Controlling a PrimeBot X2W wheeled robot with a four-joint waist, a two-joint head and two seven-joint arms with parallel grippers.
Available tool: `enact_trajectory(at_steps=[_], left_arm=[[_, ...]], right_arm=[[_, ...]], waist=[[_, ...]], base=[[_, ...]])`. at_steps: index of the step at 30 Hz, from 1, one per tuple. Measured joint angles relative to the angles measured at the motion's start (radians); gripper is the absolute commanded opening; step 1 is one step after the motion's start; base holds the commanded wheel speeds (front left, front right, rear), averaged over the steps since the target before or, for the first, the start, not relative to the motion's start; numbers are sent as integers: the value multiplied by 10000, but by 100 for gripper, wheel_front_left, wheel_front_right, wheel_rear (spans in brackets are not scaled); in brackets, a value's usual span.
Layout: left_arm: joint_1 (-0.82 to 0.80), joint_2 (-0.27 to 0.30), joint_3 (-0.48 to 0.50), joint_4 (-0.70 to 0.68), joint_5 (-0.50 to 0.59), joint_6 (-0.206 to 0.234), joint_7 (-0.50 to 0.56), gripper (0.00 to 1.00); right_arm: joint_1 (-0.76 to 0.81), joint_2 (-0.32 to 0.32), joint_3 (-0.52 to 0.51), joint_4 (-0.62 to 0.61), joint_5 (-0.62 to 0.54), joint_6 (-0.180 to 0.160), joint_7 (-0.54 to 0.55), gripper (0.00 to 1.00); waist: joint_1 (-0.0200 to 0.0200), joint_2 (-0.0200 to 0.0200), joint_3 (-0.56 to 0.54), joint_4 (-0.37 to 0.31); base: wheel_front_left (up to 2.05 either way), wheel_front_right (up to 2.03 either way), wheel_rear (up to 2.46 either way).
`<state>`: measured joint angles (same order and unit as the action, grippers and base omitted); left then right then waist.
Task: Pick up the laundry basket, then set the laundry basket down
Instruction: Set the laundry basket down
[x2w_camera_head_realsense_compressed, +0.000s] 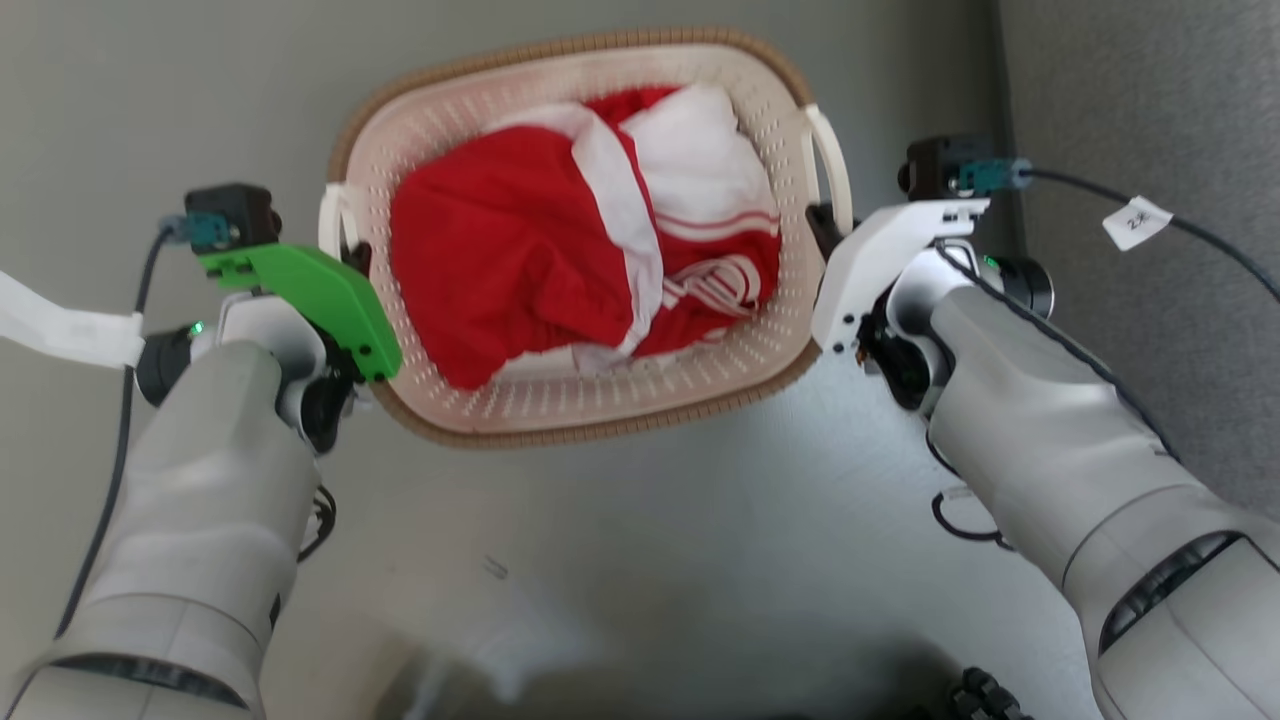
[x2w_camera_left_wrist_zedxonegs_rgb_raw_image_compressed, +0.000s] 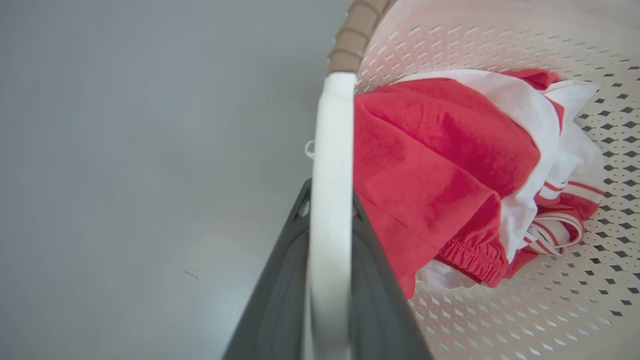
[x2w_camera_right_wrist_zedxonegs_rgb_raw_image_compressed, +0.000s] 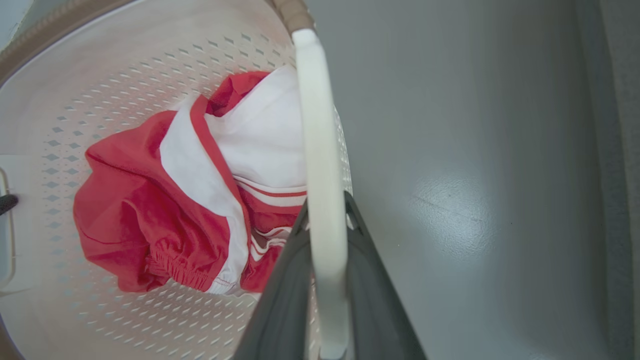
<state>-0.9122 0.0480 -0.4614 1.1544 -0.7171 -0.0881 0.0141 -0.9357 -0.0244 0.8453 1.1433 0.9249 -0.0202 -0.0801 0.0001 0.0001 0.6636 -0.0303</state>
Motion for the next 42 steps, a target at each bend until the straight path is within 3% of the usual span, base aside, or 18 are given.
enact_trajectory(at_steps=[19, 42], left_arm=[[-1104, 77, -21, -8, 180, 0, -719, 0], [-1641, 33, -71, 374, 282, -102, -1047, 0]], right_arm=[[-1155, 27, -155, 259, -25, -2, -648, 0], [-1672, 115, -190, 593, -50, 12, -863, 0]], waist=[[-1, 0, 1755, -21], [-1, 0, 2636, -6]], base=[[0, 0, 0], [0, 0, 0]])
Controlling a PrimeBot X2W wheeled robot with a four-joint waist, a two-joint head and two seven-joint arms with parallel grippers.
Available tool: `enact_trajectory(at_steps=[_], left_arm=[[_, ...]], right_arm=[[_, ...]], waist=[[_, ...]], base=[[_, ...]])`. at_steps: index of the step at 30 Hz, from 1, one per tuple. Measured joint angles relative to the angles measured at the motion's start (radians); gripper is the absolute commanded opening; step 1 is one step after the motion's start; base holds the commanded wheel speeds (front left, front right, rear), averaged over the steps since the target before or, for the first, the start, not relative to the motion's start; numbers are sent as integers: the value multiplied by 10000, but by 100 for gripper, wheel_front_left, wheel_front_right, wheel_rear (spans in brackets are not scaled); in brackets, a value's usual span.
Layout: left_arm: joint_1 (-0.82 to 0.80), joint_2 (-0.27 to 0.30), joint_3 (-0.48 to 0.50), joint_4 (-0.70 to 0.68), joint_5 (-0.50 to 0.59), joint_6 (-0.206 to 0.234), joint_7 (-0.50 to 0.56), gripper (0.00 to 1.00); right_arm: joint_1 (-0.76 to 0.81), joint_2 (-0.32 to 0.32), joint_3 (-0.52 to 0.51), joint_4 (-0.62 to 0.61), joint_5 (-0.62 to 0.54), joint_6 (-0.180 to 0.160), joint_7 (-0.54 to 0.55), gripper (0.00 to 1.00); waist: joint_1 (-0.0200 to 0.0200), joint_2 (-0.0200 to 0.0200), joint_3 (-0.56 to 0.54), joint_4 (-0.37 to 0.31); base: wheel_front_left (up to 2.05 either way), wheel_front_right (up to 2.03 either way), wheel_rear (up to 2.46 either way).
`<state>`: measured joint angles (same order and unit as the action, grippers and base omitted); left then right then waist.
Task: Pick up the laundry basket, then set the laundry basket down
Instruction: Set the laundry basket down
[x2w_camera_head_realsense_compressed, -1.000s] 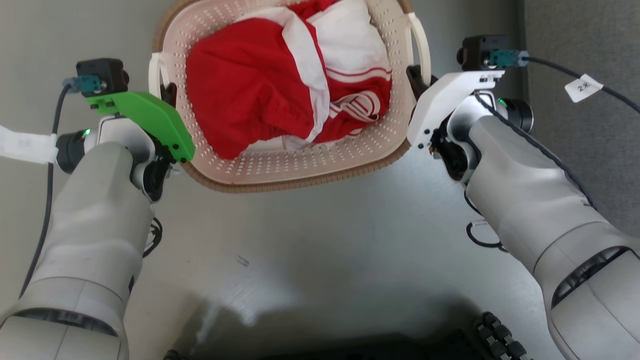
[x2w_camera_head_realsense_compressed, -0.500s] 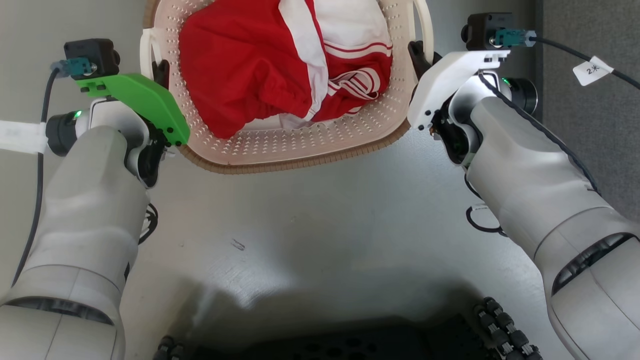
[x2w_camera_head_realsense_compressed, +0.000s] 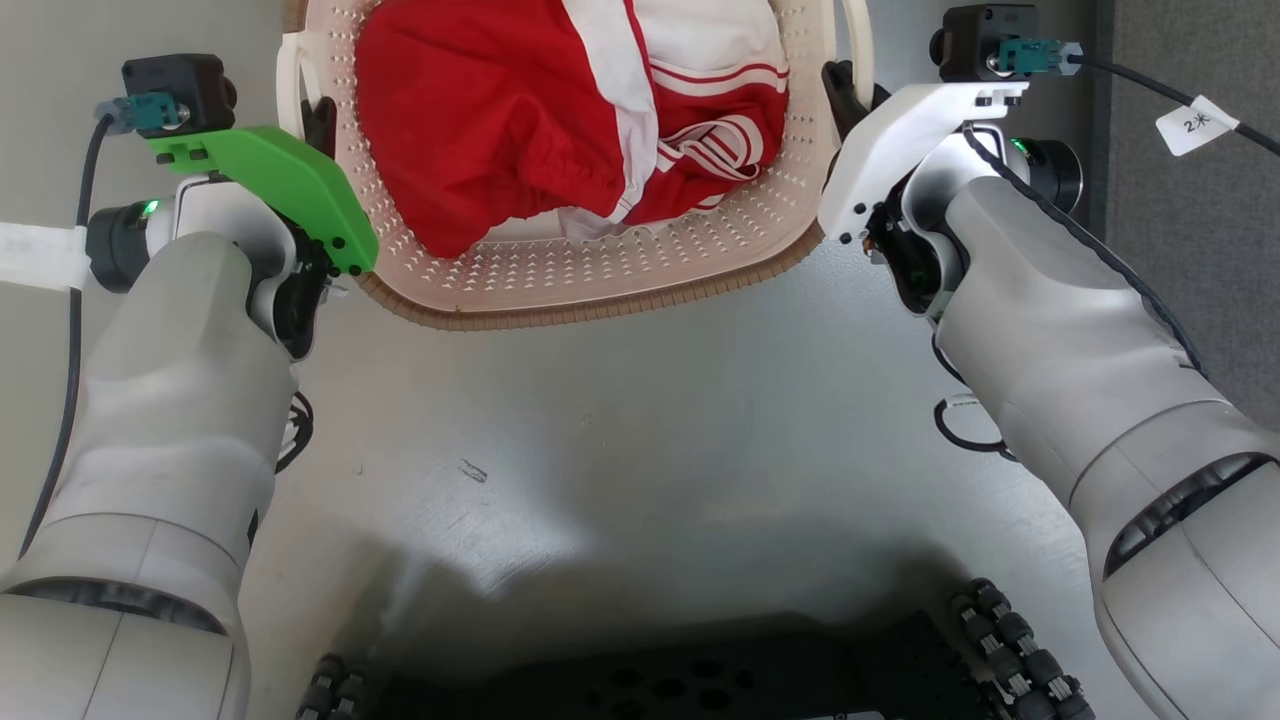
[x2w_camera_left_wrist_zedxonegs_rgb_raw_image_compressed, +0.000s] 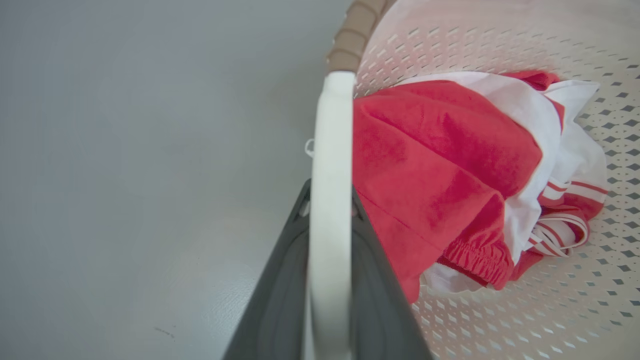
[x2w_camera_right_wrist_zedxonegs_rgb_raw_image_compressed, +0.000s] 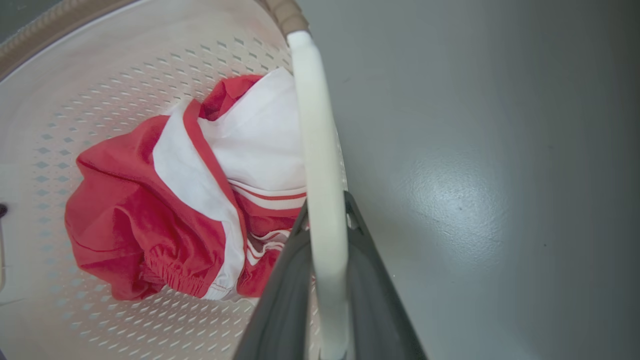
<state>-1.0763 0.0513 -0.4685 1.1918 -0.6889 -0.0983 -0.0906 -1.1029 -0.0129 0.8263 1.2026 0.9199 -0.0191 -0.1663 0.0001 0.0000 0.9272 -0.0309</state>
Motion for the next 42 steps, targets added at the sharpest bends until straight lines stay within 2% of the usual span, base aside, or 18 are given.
enact_trajectory(at_steps=[34, 35, 36, 37, 40, 41, 42], left_arm=[[-215, -125, -82, 359, -2, -221, -44, 0], [-217, -136, -82, 368, -2, -221, -44, 9], [-218, -146, -84, 378, -2, -222, -44, 23], [-219, -155, -84, 389, -4, -240, -44, 29], [-220, -150, -84, 451, -8, -244, -71, 60], [-220, -150, -84, 464, -12, -244, -71, 85], [-221, -148, -84, 476, -19, -244, -71, 100]], right_arm=[[-159, -58, -10, 150, 142, 105, 221, 0], [-159, -61, -6, 151, 144, 128, 221, 0], [-159, -75, 0, 151, 144, 165, 236, 0], [-159, -100, 2, 150, 148, 192, 242, 0], [-154, -174, 40, 140, 211, 305, 314, 0], [-154, -196, 44, 136, 234, 314, 355, 21], [-152, -221, 46, 115, 251, 395, 357, 48]], waist=[[-1, 0, 275, 115], [-1, 0, 267, 120], [-1, 0, 258, 125], [-1, 0, 248, 130], [0, 0, 216, 147], [-1, 0, 205, 153], [0, 0, 195, 159]], base=[[0, 0, 0], [0, 0, 0], [0, 0, 0], [0, 0, 0], [0, 0, 0], [0, 0, 0], [0, 0, 0]])
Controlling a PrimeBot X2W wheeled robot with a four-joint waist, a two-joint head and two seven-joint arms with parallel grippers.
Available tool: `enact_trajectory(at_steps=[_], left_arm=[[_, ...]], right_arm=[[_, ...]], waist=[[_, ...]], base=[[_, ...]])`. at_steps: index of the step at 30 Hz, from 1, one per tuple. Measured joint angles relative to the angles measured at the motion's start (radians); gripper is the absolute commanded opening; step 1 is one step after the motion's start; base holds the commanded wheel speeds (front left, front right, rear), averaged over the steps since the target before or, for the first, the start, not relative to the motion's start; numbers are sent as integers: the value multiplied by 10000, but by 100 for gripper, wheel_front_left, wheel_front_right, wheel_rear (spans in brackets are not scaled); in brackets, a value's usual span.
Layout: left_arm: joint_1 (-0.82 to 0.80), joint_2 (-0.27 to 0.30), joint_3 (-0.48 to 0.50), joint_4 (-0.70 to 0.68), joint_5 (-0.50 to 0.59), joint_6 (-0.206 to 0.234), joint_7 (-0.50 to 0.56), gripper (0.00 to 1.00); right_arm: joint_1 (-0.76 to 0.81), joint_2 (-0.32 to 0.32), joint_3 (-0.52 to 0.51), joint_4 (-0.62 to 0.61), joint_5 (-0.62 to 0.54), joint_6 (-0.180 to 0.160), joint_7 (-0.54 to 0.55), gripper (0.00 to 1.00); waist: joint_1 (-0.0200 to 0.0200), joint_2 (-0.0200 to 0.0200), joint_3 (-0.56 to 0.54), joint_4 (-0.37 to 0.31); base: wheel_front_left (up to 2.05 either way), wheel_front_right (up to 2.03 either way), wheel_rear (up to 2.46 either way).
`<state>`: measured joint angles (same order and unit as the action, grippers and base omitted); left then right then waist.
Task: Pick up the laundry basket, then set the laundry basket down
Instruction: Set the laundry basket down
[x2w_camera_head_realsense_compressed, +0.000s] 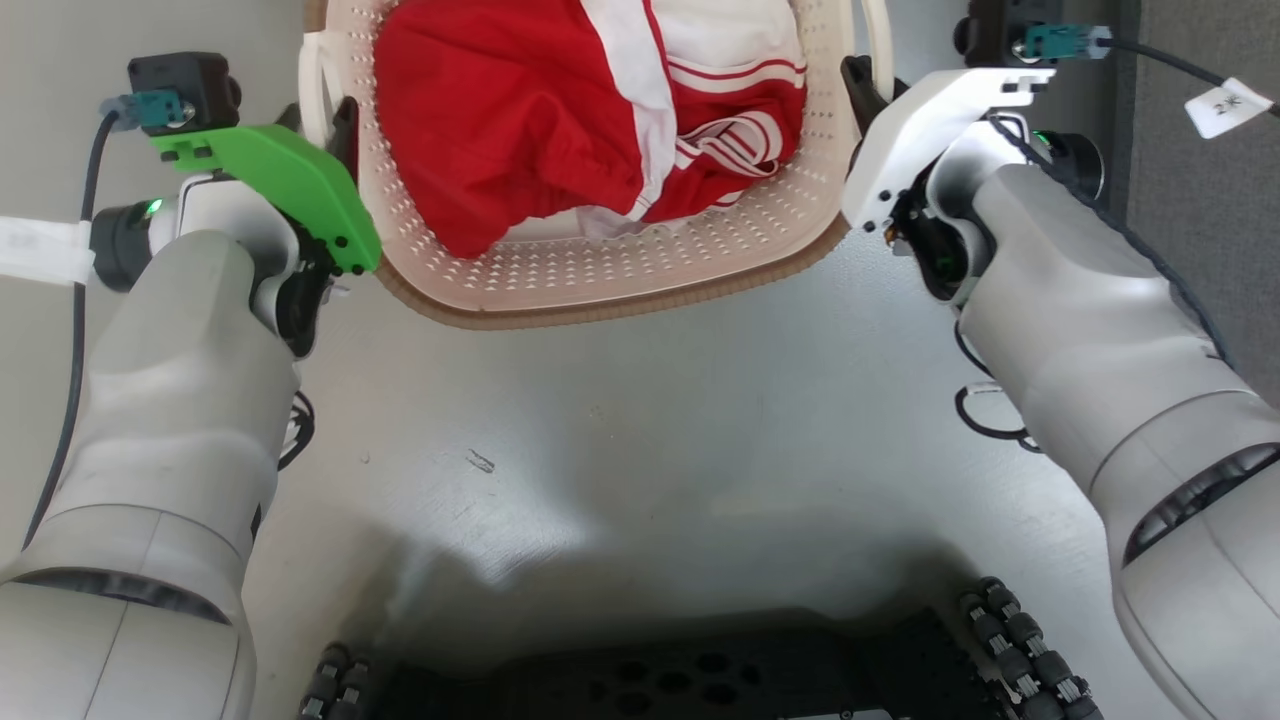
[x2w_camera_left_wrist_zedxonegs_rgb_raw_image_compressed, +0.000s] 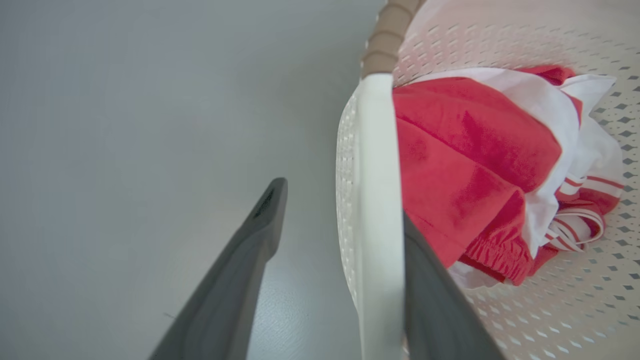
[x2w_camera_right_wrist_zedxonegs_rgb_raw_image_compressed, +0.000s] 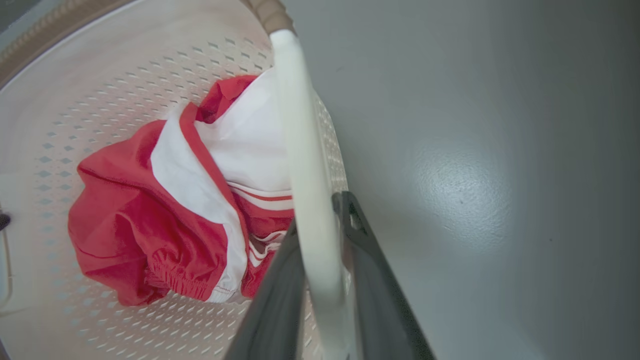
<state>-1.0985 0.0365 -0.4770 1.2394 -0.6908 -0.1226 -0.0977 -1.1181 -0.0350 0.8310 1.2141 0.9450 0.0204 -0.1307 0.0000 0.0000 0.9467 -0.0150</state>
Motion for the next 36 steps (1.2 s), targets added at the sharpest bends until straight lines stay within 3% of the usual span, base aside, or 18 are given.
enact_trajectory(at_steps=[1, 2, 14, 26, 36], left_arm=[[-4, 10, 4, 15, -2, 0, 0, 100], [-5, 25, 10, 56, -13, 0, 0, 100], [-3, 73, 69, 115, -242, -2, -153, 100], [279, 17, 69, 144, -428, -6, -286, 100], [541, 142, -334, -19, -142, -17, -1220, 100]], right_arm=[[2, -38, -4, -21, 44, 56, 4, 81], [2, -88, -6, -27, 107, 59, 10, 100], [93, -278, -42, -119, 389, 416, -4, 100], [427, -276, 107, -134, 495, 531, -163, 100], [460, -276, 221, -40, 290, 589, -878, 100]], waist=[[0, 0, -9, 6], [0, 0, -19, 14], [0, 0, -193, 106], [0, 0, -839, 159], [0, 0, -1562, 119]], base=[[0, 0, 0], [0, 0, 0], [0, 0, 0], [0, 0, 0], [0, 0, 0]])
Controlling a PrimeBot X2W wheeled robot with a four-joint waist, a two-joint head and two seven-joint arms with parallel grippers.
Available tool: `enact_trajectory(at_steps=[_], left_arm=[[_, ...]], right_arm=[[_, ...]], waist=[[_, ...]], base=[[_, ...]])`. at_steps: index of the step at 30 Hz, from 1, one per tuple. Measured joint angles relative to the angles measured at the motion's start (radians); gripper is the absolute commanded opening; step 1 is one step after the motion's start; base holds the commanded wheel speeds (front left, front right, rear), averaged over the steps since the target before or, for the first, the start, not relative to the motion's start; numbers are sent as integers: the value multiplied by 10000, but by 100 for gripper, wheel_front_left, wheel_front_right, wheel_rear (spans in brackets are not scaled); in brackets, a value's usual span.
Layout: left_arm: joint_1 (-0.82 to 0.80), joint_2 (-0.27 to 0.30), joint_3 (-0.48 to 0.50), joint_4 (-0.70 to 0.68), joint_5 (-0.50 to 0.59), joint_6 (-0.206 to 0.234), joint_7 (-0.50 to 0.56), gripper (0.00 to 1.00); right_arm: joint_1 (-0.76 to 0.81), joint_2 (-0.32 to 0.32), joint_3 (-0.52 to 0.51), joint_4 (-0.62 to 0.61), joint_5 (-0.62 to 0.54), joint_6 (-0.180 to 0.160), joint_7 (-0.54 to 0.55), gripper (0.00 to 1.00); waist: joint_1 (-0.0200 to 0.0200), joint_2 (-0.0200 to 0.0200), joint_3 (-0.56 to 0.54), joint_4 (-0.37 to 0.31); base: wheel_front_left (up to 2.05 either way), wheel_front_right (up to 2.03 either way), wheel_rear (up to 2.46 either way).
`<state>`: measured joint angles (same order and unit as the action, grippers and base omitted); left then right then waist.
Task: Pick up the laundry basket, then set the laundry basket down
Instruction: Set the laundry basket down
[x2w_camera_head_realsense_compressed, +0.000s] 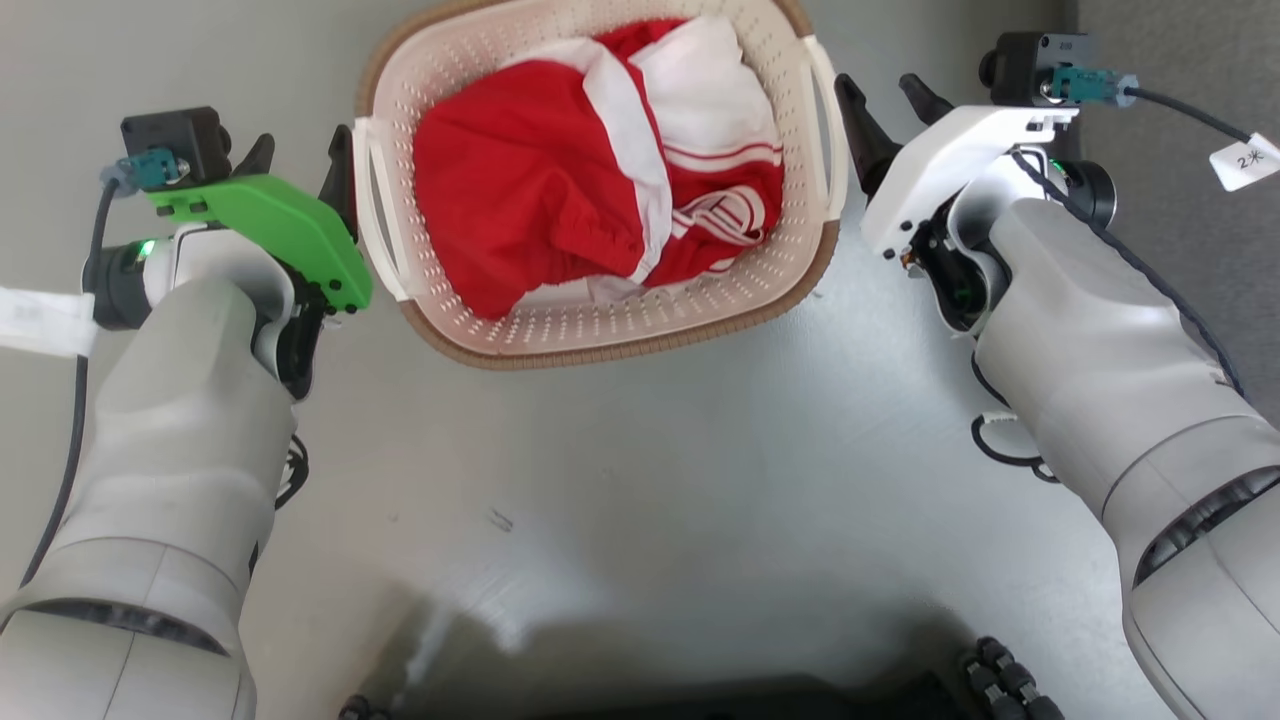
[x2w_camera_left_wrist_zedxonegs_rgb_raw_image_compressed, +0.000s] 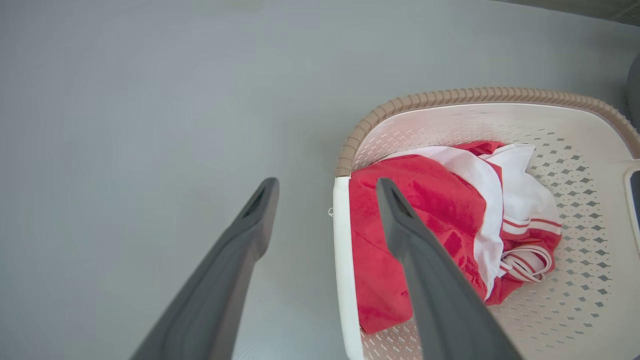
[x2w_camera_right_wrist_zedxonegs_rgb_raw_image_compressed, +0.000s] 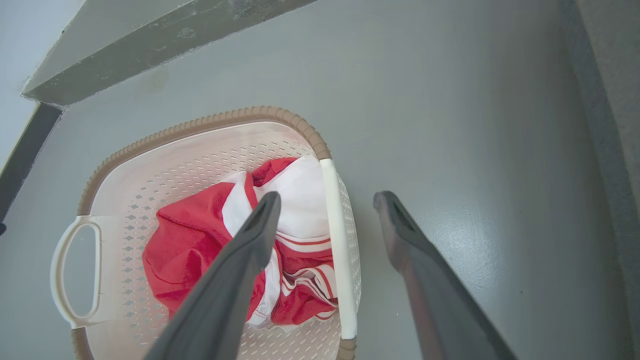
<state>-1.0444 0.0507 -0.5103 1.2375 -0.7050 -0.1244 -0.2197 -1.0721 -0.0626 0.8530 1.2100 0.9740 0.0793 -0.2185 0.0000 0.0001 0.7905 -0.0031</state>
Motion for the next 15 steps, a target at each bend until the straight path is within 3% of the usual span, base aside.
enact_trajectory(at_steps=[15], left_arm=[[759, 192, -144, -834, 410, -2, -322, 100]], right_arm=[[639, -136, -140, -249, -303, 44, -351, 100]], waist=[[0, 0, -1667, -52]], base=[[0, 0, 0]])
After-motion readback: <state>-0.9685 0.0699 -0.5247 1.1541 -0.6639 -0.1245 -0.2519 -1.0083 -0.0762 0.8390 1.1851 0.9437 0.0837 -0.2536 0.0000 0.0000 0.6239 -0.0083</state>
